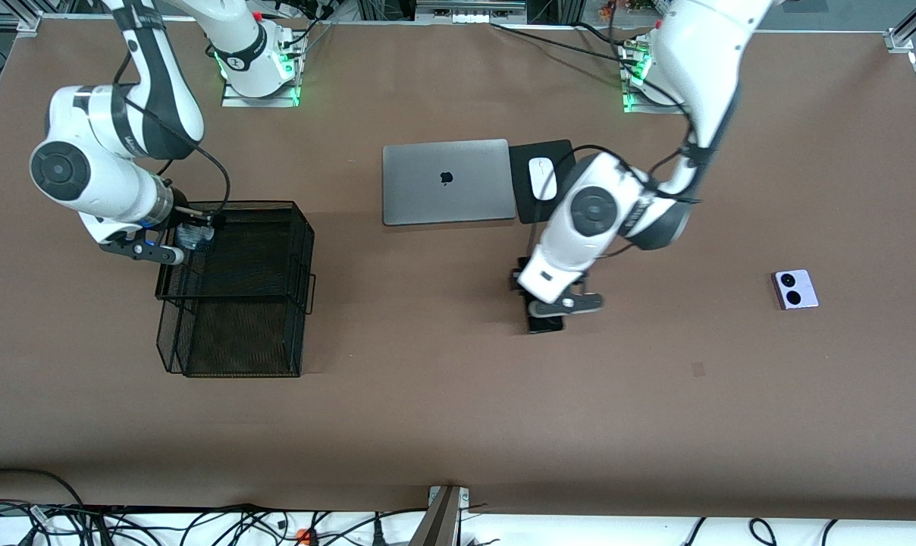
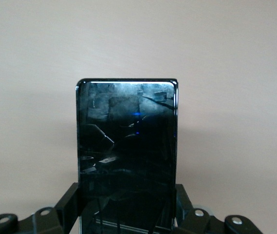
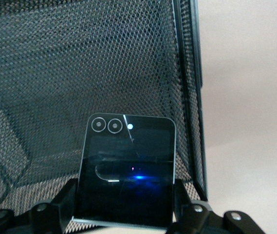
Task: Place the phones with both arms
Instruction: 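Lower the flip phone into the organizer with the right gripper, then set the tall phone down with the left gripper while the right gripper releases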
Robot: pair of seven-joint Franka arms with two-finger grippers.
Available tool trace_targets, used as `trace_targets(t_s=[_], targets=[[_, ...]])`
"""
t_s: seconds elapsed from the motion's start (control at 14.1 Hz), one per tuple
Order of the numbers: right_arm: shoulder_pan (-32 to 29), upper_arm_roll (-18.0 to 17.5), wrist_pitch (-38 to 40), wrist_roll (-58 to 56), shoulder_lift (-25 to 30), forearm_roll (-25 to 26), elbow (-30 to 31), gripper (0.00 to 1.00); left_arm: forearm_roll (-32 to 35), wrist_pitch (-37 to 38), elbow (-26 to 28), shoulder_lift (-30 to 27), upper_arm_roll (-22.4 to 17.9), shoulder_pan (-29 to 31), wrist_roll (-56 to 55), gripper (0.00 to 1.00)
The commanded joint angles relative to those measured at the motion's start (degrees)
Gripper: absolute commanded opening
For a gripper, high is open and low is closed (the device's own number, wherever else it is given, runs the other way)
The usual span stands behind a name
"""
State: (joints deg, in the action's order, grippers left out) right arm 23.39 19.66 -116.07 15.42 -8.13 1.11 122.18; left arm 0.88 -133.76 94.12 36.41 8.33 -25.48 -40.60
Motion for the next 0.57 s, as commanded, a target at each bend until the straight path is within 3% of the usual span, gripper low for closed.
trace_targets(t_s=[0.0, 0.14, 0.28, 0.43, 0.5], targets=[[0.51, 0.38, -1.26, 0.13, -1.19, -0.41, 0.26, 0.33, 2.19, 2.46, -11.65, 7.51, -1.3, -4.74, -3.42, 0.0], [0.43, 0.46, -1.44, 0.13, -1.89, -0.49, 0.26, 0.36, 2.63, 2.46, -15.79, 10.86, -1.73, -7.03, -3.61, 0.0], [0.43, 0.47, -1.53, 0.05, -2.42, -0.76, 0.25, 0.5, 2.54, 2.37, -17.03, 12.1, -4.1, -10.45, -3.7, 0.0], [0.34, 0.47, -1.44, 0.05, -2.68, -0.76, 0.17, 0.79, 2.37, 2.46, -20.88, 15.16, -7.96, -14.76, -6.32, 0.0], [0.34, 0.47, -1.44, 0.05, -2.77, -0.76, 0.08, 0.85, 2.46, 2.37, -22.9, 17.18, -8.67, -16.0, -7.99, 0.0]])
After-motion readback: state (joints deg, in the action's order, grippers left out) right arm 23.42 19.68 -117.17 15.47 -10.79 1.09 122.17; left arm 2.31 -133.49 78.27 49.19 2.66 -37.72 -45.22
